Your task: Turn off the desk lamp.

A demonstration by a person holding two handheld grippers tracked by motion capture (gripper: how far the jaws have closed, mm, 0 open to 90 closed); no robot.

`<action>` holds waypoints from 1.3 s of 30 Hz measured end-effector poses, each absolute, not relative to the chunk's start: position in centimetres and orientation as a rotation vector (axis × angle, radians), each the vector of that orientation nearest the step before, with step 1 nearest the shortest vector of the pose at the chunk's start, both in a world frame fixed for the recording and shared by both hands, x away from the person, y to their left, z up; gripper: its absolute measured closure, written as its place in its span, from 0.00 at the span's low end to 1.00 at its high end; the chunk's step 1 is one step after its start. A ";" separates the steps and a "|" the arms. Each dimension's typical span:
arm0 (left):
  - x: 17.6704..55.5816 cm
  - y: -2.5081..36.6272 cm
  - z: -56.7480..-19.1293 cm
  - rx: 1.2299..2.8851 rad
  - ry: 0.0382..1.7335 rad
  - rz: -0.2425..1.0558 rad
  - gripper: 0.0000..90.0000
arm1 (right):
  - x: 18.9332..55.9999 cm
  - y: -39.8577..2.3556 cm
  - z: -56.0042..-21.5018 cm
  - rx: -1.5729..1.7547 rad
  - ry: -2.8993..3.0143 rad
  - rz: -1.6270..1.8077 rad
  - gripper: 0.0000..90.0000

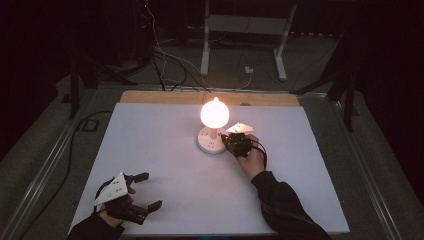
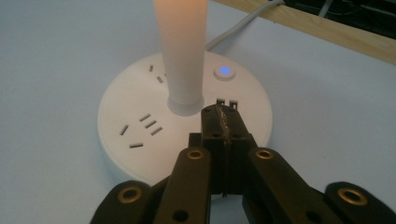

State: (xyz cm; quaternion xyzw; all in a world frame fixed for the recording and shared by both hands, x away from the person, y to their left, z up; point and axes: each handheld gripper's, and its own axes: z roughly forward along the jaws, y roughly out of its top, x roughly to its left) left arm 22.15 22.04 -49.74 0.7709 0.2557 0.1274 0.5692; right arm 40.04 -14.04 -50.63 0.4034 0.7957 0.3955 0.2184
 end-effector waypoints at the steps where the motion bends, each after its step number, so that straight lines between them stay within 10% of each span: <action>1: 22.1 22.0 -49.7 1.811 0.598 0.300 0.01 | 40.1 -14.1 -50.7 1.116 2.202 1.095 1.00; 39: 22.2 22.0 -49.8 1.816 0.602 0.298 0.01 | 39.7 -15.2 -47.9 1.120 2.117 1.207 1.00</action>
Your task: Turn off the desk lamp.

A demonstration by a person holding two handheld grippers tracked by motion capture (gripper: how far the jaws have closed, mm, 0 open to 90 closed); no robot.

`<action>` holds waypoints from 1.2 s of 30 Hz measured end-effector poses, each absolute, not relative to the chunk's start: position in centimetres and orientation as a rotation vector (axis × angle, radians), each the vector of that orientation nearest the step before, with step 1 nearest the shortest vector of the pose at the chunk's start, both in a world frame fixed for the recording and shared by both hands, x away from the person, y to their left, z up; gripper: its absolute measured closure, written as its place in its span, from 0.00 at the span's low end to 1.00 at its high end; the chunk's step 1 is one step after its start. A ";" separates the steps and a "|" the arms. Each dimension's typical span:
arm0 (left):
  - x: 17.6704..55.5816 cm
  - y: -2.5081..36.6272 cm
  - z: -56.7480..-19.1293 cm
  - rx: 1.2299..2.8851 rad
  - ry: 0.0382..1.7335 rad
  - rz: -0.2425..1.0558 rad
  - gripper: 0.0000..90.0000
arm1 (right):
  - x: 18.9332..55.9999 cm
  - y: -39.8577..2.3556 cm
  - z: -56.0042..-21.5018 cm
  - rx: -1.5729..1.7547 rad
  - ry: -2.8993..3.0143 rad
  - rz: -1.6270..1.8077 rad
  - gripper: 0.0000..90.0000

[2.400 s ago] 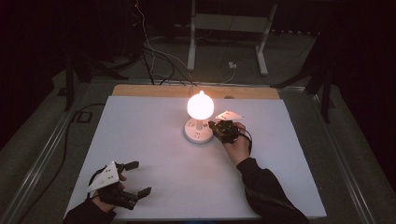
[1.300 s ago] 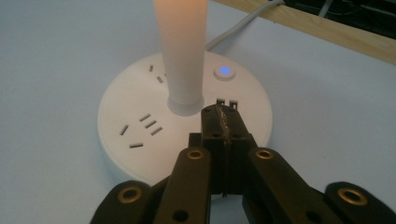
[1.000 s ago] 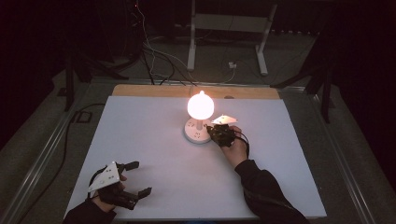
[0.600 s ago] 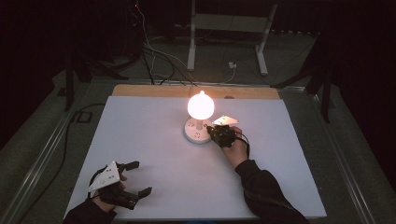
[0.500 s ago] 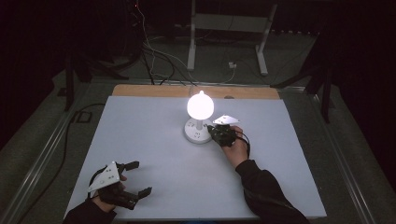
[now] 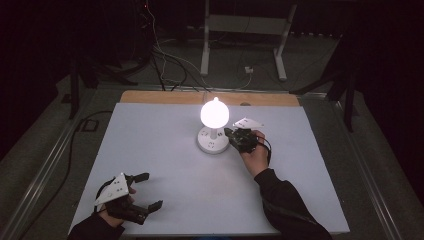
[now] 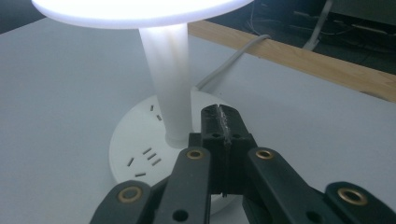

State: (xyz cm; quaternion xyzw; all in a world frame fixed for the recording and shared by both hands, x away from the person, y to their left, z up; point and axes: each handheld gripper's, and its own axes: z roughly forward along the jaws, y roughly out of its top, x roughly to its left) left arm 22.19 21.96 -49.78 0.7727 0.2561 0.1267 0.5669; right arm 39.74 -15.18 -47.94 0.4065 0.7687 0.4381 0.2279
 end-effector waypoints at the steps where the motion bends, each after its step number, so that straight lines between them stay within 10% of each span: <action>1: 22.2 21.9 -49.8 1.817 0.601 0.300 0.01 | 39.8 -15.2 -48.0 1.124 2.117 1.205 1.00; 36: 22.1 21.9 -49.8 1.816 0.600 0.297 0.01 | 40.2 -14.4 -50.9 1.113 2.211 1.111 1.00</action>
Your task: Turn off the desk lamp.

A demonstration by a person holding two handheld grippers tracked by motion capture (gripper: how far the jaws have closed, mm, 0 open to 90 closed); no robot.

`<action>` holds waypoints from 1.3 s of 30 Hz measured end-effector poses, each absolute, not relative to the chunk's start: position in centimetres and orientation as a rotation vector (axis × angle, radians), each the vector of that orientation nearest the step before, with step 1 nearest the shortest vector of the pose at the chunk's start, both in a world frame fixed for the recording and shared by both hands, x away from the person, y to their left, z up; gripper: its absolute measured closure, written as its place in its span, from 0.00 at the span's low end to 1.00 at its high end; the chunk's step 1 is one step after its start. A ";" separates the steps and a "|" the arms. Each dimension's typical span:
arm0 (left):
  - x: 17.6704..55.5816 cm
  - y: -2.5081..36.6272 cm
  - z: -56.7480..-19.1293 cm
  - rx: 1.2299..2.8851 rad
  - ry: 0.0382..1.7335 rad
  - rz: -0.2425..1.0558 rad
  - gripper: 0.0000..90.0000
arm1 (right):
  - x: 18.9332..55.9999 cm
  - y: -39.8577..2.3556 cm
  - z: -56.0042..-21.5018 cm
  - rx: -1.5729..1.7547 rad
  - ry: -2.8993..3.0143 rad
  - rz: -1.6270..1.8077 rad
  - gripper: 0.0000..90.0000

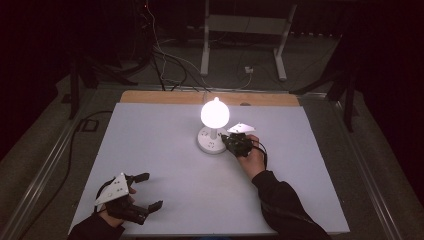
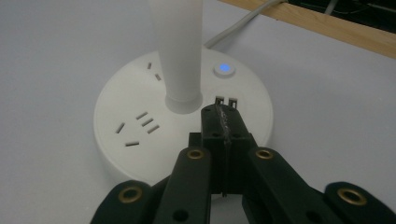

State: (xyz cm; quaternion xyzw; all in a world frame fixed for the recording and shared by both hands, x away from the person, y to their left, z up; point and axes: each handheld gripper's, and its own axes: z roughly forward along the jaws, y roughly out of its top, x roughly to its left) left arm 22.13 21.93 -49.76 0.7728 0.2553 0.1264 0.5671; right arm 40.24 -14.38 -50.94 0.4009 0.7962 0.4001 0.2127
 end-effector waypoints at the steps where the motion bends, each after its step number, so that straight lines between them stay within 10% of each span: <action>1: 22.1 21.9 -49.7 1.815 0.599 0.297 0.01 | 40.2 -14.4 -50.8 1.102 2.213 1.108 0.99; 9: 22.1 22.0 -49.7 1.810 0.597 0.296 0.01 | 39.5 -14.8 -49.1 1.031 2.188 1.178 0.80; 25: 22.2 22.0 -49.7 1.806 0.599 0.294 0.01 | 37.7 -16.9 -47.4 1.015 2.359 1.329 0.04; 39: 22.2 22.0 -49.7 1.806 0.602 0.290 0.01 | 35.0 -19.7 -47.5 0.917 2.364 1.350 0.00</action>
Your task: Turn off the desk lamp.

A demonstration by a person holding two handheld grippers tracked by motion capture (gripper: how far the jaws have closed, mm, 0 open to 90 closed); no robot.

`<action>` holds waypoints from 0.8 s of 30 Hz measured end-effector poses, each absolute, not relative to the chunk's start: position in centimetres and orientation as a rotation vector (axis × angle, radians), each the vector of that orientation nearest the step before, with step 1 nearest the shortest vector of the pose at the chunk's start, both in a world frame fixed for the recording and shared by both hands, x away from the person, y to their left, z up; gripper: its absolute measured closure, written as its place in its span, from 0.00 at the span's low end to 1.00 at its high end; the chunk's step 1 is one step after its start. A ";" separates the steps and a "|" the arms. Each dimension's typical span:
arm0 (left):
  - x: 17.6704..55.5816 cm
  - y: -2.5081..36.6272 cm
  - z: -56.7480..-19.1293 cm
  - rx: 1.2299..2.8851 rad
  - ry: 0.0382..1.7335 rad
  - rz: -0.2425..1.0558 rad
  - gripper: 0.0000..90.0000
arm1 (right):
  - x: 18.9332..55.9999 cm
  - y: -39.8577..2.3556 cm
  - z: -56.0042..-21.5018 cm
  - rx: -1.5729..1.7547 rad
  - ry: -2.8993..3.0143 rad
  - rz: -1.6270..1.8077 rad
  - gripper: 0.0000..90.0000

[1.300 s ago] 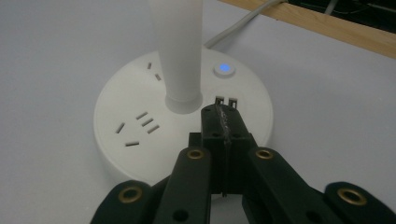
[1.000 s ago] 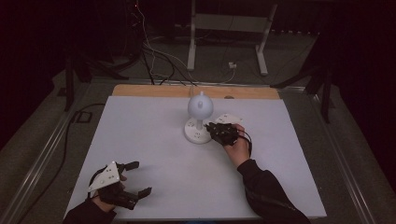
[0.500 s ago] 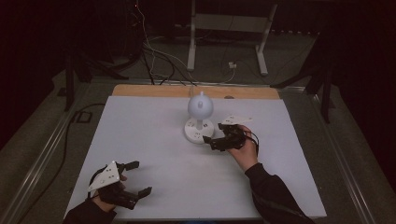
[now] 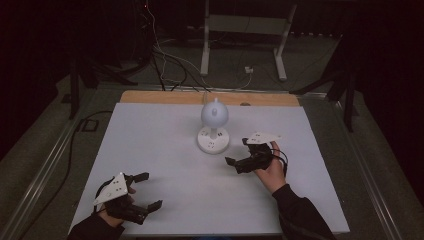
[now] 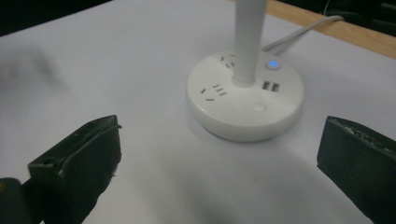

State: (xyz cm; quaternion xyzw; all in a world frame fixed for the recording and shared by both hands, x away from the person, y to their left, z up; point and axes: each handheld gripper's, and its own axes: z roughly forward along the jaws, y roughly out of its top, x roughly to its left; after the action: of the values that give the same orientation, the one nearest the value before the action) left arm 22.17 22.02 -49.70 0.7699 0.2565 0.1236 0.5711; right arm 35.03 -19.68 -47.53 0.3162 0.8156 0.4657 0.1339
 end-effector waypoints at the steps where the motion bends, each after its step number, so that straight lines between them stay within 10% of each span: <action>1: 22.2 22.0 -49.7 1.808 0.601 0.291 0.01 | 34.8 -20.1 -47.6 0.922 2.363 1.342 0.00; 24: 22.1 22.0 -49.7 1.811 0.605 0.295 0.01 | 28.1 -27.5 -48.8 0.984 2.321 1.214 0.00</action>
State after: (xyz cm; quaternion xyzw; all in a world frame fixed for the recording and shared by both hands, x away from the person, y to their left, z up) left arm 22.13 21.98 -49.73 0.7712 0.2575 0.1254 0.5684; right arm 28.09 -27.46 -48.84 0.3463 0.8173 0.4276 0.1709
